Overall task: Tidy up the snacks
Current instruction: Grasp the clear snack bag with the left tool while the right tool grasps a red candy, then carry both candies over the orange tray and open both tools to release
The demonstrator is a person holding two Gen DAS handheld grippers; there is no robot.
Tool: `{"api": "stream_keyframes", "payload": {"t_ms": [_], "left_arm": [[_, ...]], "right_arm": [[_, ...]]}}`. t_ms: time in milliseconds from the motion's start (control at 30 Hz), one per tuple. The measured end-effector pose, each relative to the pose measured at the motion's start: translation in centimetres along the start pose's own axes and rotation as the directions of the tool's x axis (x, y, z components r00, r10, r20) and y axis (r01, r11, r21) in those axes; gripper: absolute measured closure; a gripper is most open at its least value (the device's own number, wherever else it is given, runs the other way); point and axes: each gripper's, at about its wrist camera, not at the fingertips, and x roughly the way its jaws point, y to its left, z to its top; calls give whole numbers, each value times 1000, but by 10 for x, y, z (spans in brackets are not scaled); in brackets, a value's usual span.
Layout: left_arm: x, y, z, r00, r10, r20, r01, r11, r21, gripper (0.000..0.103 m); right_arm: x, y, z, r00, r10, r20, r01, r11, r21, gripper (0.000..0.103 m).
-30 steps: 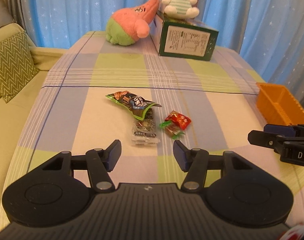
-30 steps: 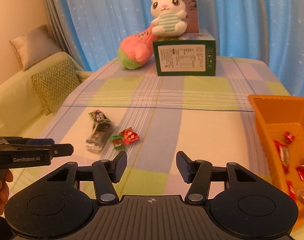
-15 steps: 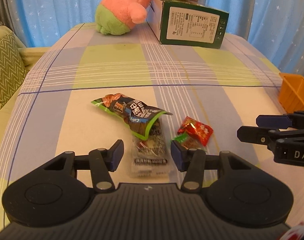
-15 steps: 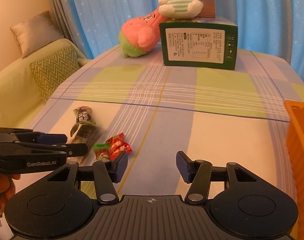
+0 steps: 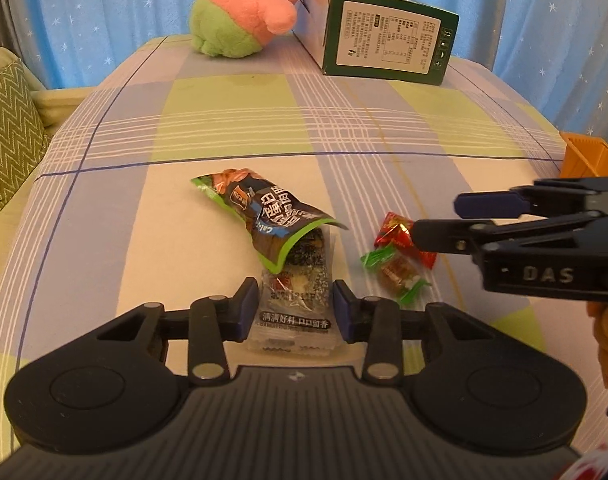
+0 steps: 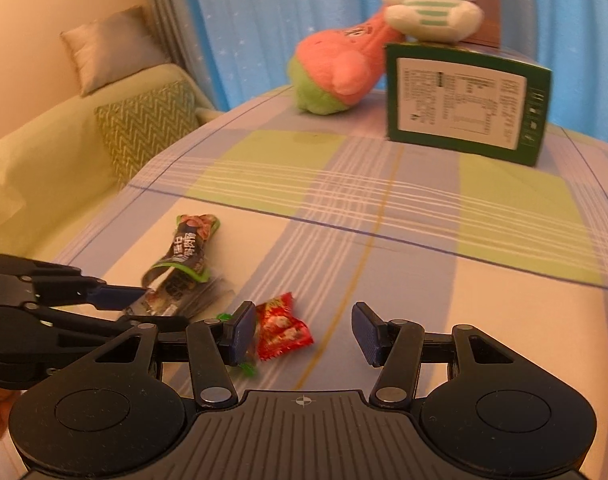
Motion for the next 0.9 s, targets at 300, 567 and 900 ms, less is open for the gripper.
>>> {"api": "stream_keyframes", "payload": {"t_ms": [300, 567, 900], "left_arm": [[1, 2, 1, 1000, -4, 5, 4, 1000, 2, 66], [5, -1, 3, 1000, 5, 21, -5, 1000, 23, 65], [2, -3, 0, 1000, 0, 26, -1, 999, 40, 67]], "right_arm": [[23, 10, 0, 999, -5, -39, 2, 995, -95, 66], [24, 8, -2, 999, -15, -42, 11, 996, -90, 75], [5, -1, -9, 998, -56, -40, 56, 998, -3, 76]]}}
